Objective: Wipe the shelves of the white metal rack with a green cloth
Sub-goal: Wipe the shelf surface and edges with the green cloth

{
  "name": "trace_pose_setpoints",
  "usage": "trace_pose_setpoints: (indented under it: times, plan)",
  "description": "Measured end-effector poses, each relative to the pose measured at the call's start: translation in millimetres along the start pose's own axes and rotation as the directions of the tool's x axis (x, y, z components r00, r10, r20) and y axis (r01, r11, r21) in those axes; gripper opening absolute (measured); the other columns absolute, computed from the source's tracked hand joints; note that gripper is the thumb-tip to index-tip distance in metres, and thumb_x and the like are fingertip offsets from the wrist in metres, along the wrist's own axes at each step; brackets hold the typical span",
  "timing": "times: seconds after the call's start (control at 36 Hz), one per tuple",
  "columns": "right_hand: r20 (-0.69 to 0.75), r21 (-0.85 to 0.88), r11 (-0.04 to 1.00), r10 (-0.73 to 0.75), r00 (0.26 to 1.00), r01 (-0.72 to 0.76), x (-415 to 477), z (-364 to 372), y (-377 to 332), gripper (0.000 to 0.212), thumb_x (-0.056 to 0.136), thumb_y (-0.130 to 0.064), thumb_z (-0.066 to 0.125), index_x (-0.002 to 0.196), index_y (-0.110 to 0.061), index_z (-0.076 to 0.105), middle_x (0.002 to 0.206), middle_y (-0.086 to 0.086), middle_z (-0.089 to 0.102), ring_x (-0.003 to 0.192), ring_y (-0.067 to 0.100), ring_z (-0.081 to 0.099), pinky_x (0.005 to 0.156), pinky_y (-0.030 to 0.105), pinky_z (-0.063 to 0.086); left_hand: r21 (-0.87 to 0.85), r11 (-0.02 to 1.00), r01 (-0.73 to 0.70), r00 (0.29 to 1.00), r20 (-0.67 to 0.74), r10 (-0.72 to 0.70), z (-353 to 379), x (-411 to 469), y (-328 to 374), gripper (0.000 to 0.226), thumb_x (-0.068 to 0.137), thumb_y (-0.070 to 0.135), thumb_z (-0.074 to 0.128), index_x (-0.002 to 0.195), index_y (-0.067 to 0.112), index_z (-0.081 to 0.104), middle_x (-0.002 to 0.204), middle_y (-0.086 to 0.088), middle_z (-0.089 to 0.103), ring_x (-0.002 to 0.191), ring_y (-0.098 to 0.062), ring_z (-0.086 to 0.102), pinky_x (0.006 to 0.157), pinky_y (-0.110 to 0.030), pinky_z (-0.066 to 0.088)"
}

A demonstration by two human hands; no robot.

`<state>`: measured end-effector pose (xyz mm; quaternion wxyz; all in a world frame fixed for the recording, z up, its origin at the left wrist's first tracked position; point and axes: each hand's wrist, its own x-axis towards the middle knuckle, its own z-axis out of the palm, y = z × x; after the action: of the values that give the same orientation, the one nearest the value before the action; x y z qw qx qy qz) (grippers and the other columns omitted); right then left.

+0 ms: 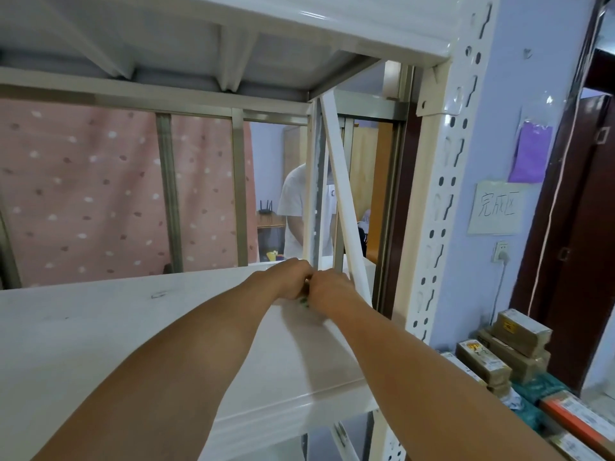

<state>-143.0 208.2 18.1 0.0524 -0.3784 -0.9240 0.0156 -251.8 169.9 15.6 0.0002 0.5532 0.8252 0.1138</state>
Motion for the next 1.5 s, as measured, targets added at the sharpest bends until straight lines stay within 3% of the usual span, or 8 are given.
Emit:
trace_pose_setpoints:
  times: [0.31, 0.58, 0.72, 0.86, 1.08, 1.19, 1.39, 1.5]
  plan:
    - [0.011, 0.394, 0.919, 0.017, 1.000, -0.020, 31, 23, -1, 0.032, 0.096, -0.026, 0.052, 0.123, -0.011, 0.058, 0.115, 0.009, 0.064, 0.085, 0.023, 0.055, 0.073, 0.031, 0.044, 0.092, 0.996, -0.011, 0.996, -0.089, 0.019, 10, 19, -28, 0.017, 0.082, 0.014, 0.053, 0.069, 0.023, 0.060, 0.077, 0.000, 0.060, 0.073, -0.023, 0.060, 0.057, -0.029, 0.038]
    - [-0.004, 0.344, 0.939, 0.027, 1.000, -0.024, 54, 14, 5, 0.028, 0.092, -0.019, 0.046, 0.109, -0.012, 0.066, 0.107, 0.009, 0.065, 0.092, 0.026, 0.062, 0.077, 0.033, 0.051, 0.360, 0.933, -0.026, 0.967, -0.229, 0.115, 4, 38, -54, 0.026, 0.087, 0.024, 0.059, 0.109, 0.022, 0.074, 0.109, -0.007, 0.061, 0.108, -0.030, 0.057, 0.084, -0.044, 0.053]
    - [0.013, 0.358, 0.925, -0.140, 0.990, 0.126, 58, 26, 7, 0.042, 0.097, -0.018, 0.037, 0.136, -0.022, 0.055, 0.132, 0.008, 0.059, 0.115, 0.028, 0.057, 0.094, 0.034, 0.046, 0.107, 0.994, 0.012, 0.962, -0.272, 0.017, 5, 43, -57, 0.026, 0.091, 0.023, 0.063, 0.115, 0.019, 0.072, 0.116, -0.004, 0.065, 0.110, -0.026, 0.060, 0.090, -0.037, 0.052]
    - [0.054, 0.339, 0.929, -0.176, 0.983, 0.148, 64, 27, 3, 0.044, 0.102, -0.023, 0.036, 0.144, -0.017, 0.047, 0.138, 0.012, 0.057, 0.117, 0.029, 0.057, 0.082, 0.029, 0.038, -0.197, 0.980, 0.009, 0.981, -0.191, -0.047, 12, 37, -42, 0.027, 0.093, 0.015, 0.053, 0.104, 0.017, 0.078, 0.100, -0.005, 0.074, 0.095, -0.024, 0.066, 0.083, -0.029, 0.050]
    - [0.114, 0.341, 0.930, -0.186, 0.976, 0.138, 67, 23, 4, 0.044, 0.096, -0.023, 0.047, 0.140, -0.026, 0.055, 0.135, 0.003, 0.060, 0.115, 0.025, 0.058, 0.095, 0.033, 0.047, -0.108, 0.991, 0.081, 0.997, -0.004, -0.082, 15, 26, -48, 0.036, 0.090, 0.021, 0.050, 0.118, 0.026, 0.071, 0.109, -0.006, 0.072, 0.098, -0.027, 0.066, 0.092, -0.042, 0.054]
    - [0.123, 0.386, 0.920, -0.129, 0.984, 0.073, 72, 20, 5, 0.039, 0.095, -0.020, 0.044, 0.130, -0.017, 0.062, 0.116, 0.006, 0.063, 0.094, 0.021, 0.057, 0.079, 0.029, 0.046, -0.136, 0.988, 0.080, 0.995, -0.050, -0.088, 13, 26, -49, 0.030, 0.096, 0.023, 0.053, 0.118, 0.026, 0.073, 0.111, -0.005, 0.072, 0.098, -0.027, 0.066, 0.094, -0.039, 0.053]
    - [0.094, 0.238, 0.962, -0.158, 0.983, 0.132, 73, 23, -2, 0.042, 0.095, -0.021, 0.041, 0.133, -0.017, 0.058, 0.125, 0.009, 0.062, 0.090, 0.023, 0.056, 0.075, 0.032, 0.046, -0.105, 0.974, 0.202, 0.947, -0.234, -0.221, 9, 31, -36, 0.025, 0.085, 0.022, 0.056, 0.100, 0.020, 0.076, 0.102, -0.004, 0.068, 0.076, -0.022, 0.060, 0.057, -0.027, 0.044]
    - [0.071, 0.276, 0.949, -0.177, 0.982, 0.151, 70, 30, 1, 0.041, 0.098, -0.025, 0.044, 0.137, -0.017, 0.052, 0.128, 0.008, 0.062, 0.101, 0.027, 0.060, 0.079, 0.032, 0.046, -0.196, 0.963, 0.185, 0.965, -0.146, -0.216, 16, 30, -23, 0.033, 0.089, 0.006, 0.047, 0.110, 0.007, 0.072, 0.108, -0.011, 0.070, 0.096, -0.030, 0.065, 0.081, -0.034, 0.053]
